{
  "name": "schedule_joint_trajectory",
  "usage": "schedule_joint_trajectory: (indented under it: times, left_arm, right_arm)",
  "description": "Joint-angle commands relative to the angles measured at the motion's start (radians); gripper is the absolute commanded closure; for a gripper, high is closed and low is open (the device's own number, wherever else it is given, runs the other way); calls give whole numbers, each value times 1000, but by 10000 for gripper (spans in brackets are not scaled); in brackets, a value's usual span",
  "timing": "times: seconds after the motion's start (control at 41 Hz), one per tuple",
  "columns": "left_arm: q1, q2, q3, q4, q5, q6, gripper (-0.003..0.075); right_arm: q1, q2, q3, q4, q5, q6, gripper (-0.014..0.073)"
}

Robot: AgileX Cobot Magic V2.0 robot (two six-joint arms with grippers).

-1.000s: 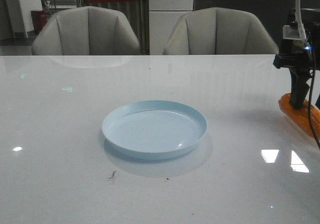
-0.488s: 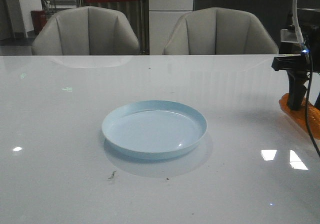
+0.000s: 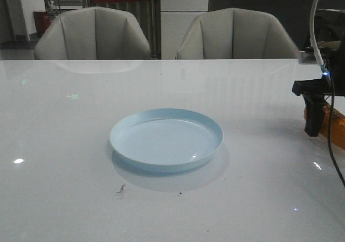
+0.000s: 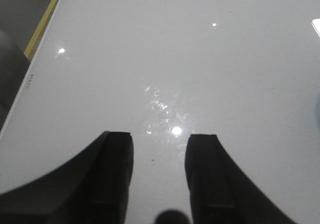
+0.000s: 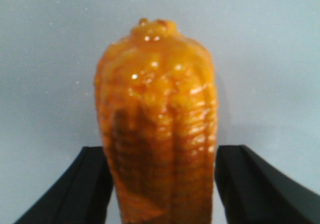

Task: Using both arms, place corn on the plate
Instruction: 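Lower the right gripper over the orange corn cob and grasp it, then lift the corn and carry it with the right gripper over the plate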

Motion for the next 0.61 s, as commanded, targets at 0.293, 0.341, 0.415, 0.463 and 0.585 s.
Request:
schedule_joint_trajectory:
  times: [0.293,0.341,0.415,0.463,0.585]
  left_arm:
    - [0,-3,-27,10,-61,-8,390]
    - [0,-3,-27,10,-61,-8,390]
    - [0,-3,-27,10,-61,-8,390]
    - [0,-3,-27,10,-61,-8,390]
    - [0,-3,-27,10,-63,-8,390]
  right_arm:
    - [10,-59,-226,101,151,-35,543]
    - [24,-59,-275,122,181,-57,544]
    - [61,-59,-352,159,216,-107,544]
    - [86,-59,-399,178,228,-127,544]
    - [172,-59,-489,239,232,-162,544]
